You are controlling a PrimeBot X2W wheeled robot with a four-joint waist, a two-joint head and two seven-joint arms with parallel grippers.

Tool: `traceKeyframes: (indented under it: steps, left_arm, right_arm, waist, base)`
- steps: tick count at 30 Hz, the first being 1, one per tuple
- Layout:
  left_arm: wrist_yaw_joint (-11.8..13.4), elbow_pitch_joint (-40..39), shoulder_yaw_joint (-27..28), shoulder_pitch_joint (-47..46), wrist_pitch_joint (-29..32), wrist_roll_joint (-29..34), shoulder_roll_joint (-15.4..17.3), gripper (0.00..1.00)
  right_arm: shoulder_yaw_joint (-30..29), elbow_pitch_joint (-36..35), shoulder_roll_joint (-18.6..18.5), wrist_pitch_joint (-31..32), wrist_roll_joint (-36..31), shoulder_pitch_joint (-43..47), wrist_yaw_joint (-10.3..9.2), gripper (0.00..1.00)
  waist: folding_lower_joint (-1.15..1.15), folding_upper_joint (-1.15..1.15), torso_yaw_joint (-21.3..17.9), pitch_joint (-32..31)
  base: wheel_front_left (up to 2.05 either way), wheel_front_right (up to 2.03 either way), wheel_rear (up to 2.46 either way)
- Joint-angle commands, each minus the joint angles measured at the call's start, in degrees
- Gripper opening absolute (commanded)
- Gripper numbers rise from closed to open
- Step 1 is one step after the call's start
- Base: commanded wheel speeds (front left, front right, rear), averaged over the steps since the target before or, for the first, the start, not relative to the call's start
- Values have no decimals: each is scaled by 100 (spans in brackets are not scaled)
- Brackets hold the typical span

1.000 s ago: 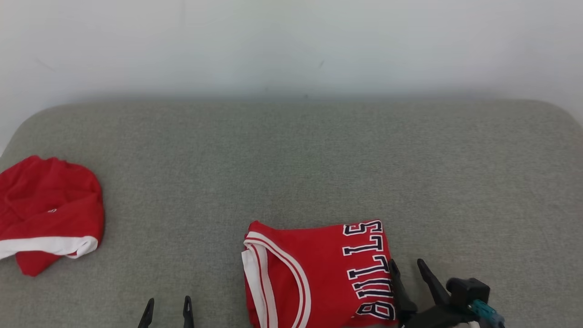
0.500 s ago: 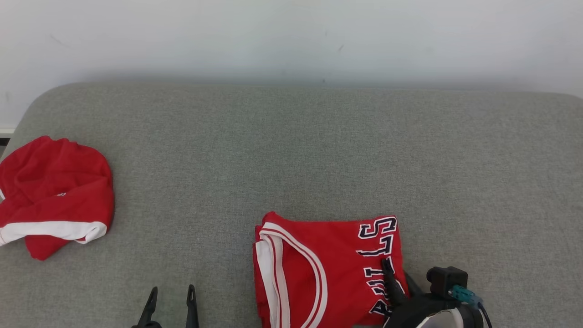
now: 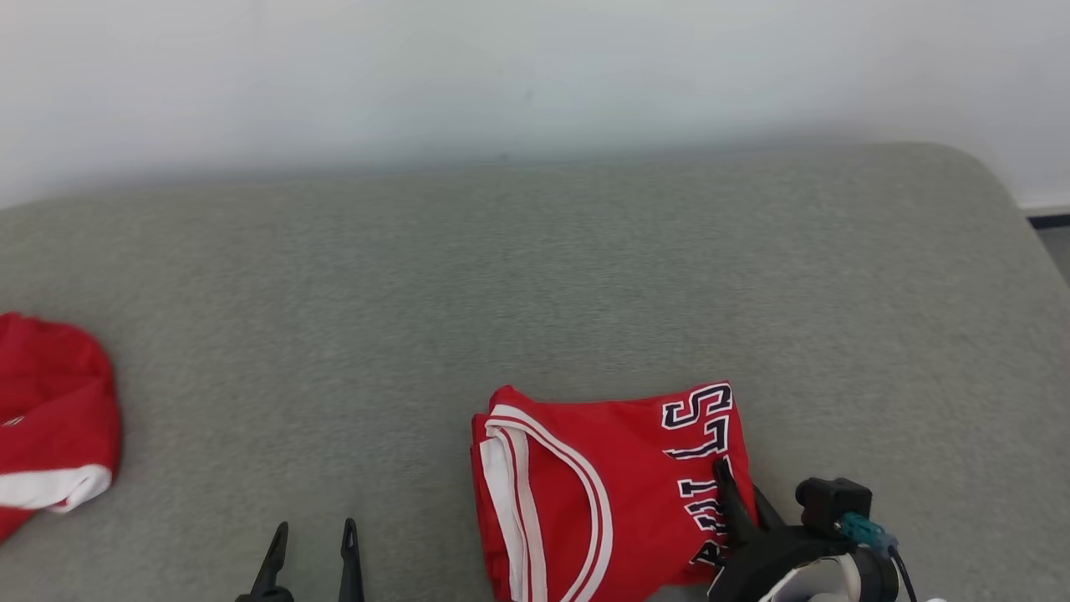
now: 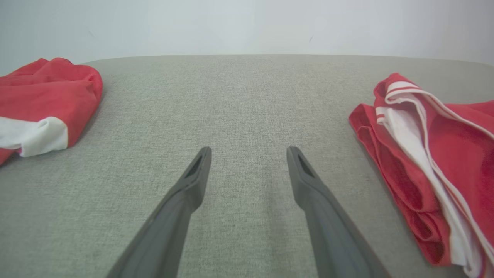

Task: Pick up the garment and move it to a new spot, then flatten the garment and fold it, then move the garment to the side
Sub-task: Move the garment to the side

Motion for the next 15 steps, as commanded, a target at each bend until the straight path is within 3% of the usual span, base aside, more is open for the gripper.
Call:
traceKeyframes:
  steps: [1,9,15]
  left_arm:
    - [-7,-7,8,-30,-18,13,1,100]
    - [-42,1,-65,-240,-18,28,3,100]
    - [-122,14,-149,-435,-18,122,5,100]
  right_arm:
    - [-1,-12,-21,-22,-60,39,-18,0]
    - [-136,-144,-14,-23,-78,74,-18,0]
    - [-161,-251,-3,-23,6,157,-17,0]
  waist:
    - [0,-1,-537,-41]
    - [0,-1,-1693,84]
    - [0,-1,-2322,219]
  base:
    - [0,0,0]
    - [0,0,0]
    - [0,0,0]
